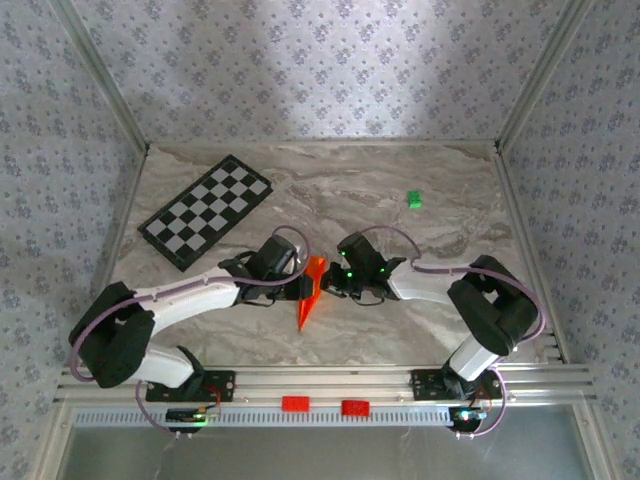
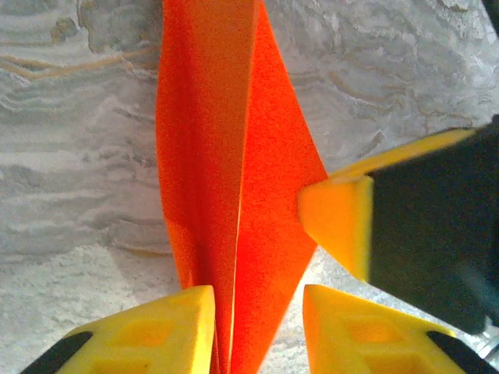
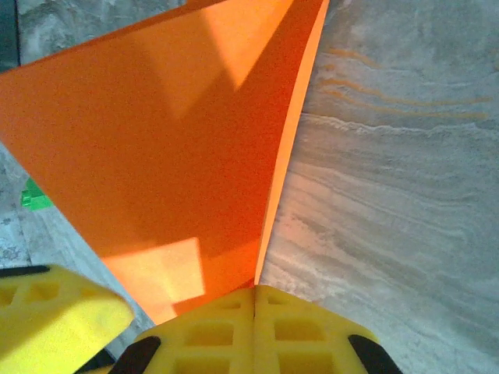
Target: Fold a paper plane with a square sheet of paper (pick it up from the middle)
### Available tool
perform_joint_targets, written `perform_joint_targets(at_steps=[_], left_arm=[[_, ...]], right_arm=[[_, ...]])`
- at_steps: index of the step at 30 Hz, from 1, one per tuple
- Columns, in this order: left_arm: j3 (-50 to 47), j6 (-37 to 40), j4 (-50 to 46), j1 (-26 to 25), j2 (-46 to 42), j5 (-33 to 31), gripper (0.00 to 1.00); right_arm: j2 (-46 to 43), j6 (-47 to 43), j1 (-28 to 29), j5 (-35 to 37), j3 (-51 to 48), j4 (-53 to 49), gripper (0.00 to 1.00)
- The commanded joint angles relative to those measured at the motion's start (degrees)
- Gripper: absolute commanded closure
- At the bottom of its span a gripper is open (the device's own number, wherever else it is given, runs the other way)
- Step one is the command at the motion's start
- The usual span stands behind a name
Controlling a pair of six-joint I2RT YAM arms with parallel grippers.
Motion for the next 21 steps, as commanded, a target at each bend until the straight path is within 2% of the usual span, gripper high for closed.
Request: perform_joint_targets(at_steps=[1,8,21], left_arm=[[-1.0,0.1,-0.2,-0.7,-1.5,1.4,0.62],[-0.9,0.3,-0.6,-1.0,-0.2,0.8,0.58],[0.3,0.8,-0.8,-1.4,3.1,1.0,0.56]], right_arm=[[1.4,1.2,-0.3,-0.9,-0.7,1.6,1.0],[2.4,1.1,-0.3,-1.3,-0.5,1.8,1.0],[2.9,1.0,-0.3,-1.7,-0.3,2.0,1.0]])
